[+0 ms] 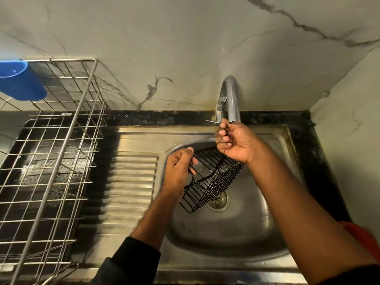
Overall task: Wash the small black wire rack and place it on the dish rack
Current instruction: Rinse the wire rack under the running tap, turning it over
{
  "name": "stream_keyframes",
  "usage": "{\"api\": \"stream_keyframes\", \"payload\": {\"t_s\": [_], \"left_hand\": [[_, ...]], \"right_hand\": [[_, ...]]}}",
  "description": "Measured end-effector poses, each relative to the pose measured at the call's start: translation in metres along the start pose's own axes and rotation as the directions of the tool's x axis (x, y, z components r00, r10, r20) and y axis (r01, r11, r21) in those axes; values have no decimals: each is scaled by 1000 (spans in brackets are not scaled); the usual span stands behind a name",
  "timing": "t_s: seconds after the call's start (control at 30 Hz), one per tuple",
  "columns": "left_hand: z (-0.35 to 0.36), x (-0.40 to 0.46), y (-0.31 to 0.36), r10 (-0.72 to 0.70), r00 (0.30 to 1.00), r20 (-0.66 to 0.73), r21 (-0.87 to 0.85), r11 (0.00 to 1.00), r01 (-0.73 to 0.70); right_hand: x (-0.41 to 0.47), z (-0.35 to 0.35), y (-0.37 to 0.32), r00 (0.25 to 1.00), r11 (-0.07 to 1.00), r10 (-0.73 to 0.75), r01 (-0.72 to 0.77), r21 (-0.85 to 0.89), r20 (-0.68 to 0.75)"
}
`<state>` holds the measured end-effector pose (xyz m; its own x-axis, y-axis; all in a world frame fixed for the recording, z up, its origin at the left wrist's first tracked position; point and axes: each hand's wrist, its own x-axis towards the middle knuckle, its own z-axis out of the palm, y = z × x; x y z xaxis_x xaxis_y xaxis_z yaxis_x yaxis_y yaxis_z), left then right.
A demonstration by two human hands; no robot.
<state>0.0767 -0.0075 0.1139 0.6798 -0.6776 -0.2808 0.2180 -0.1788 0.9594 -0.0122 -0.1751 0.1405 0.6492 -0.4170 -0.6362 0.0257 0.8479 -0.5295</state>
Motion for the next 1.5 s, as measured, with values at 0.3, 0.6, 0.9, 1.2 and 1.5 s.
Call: {"api": "stream_keyframes", "payload": {"t_s": [0.3, 0.6, 0.9, 1.2, 1.5], "left_hand": [[6, 3, -1, 19, 1000, 19, -48, 999, -18], [12, -1, -5, 11, 995, -97, -148, 989, -26], [-10, -12, -3, 57, 990, -127, -116, 991, -72], [-16, -15, -7, 52, 994, -91, -125, 990, -63], [-15, -15, -4, 25, 997, -68, -123, 992, -34]], "right_hand": [[-39, -6, -8, 985, 351, -165, 113, -930, 57], [-38, -25, -20, 924, 612, -370, 162, -774, -99], [-3, -9, 10, 902, 886, -372, 275, -374, -218], [5, -2, 2, 973, 983, -170, 178, 37, -156], [-8, -9, 2, 993, 985, -112, 108, -136, -23]]}}
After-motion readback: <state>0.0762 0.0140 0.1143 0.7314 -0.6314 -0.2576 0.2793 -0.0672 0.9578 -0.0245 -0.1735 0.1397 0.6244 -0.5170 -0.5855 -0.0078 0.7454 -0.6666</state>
